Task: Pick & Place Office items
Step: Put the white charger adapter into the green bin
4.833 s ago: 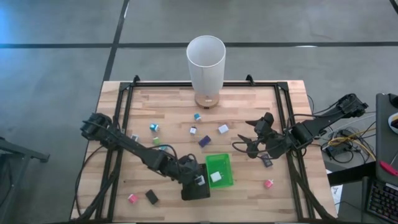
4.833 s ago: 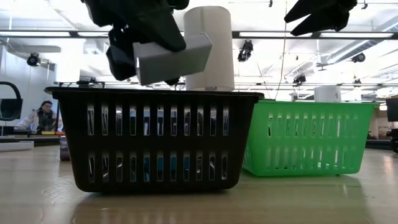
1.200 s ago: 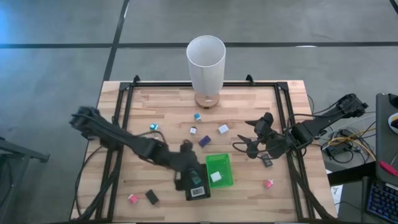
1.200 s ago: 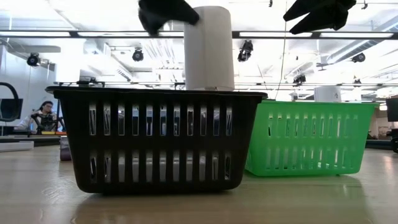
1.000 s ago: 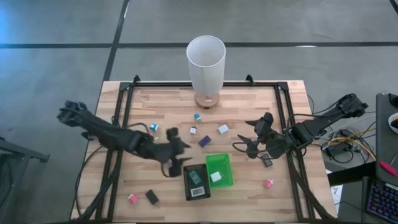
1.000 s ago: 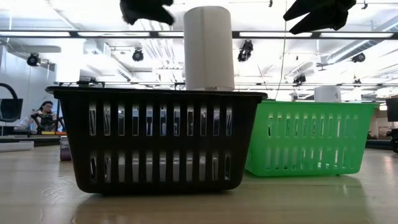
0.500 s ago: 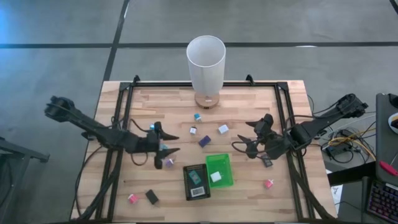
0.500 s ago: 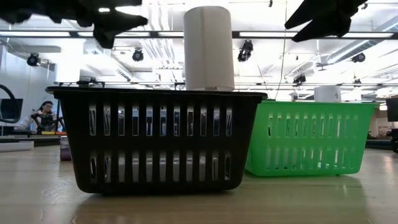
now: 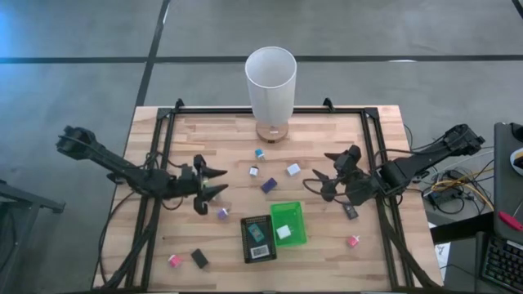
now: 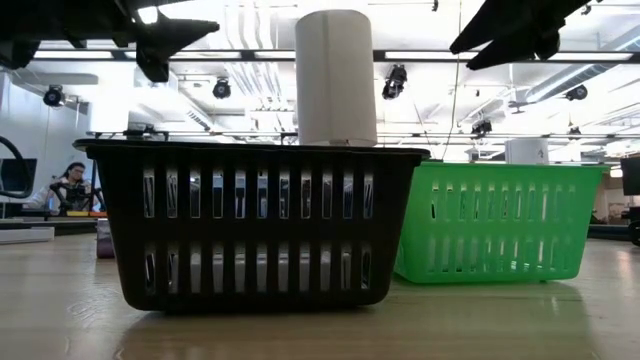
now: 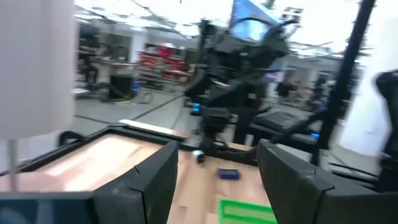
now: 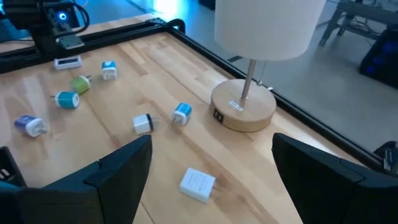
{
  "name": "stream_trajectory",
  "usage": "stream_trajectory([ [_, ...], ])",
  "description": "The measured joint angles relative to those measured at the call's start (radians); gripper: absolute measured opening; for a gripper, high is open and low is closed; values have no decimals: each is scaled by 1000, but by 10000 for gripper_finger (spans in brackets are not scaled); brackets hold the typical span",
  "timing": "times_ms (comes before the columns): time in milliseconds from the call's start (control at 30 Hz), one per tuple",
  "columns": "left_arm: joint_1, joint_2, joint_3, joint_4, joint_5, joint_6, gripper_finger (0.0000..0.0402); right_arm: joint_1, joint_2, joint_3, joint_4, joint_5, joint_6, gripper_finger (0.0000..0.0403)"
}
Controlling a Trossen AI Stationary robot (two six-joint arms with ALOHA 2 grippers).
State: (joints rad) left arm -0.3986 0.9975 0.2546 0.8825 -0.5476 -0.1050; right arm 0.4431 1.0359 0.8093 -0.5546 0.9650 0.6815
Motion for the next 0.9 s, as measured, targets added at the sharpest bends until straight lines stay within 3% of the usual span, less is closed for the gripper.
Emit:
stream_trajectory([
  [167, 0, 0, 0, 0, -55, -3, 225, 1, 0, -1, 16, -4, 0, 325],
  [467, 1, -1, 1, 7, -58, 28, 225, 1, 0, -2, 21, -8, 0, 325],
  [633, 3, -7, 1, 23, -69, -66, 225, 2, 0, -2, 23, -8, 0, 325],
  [900, 4, -23, 2, 5, -282, -87, 225, 2, 0, -6, 22, -34, 8, 325],
])
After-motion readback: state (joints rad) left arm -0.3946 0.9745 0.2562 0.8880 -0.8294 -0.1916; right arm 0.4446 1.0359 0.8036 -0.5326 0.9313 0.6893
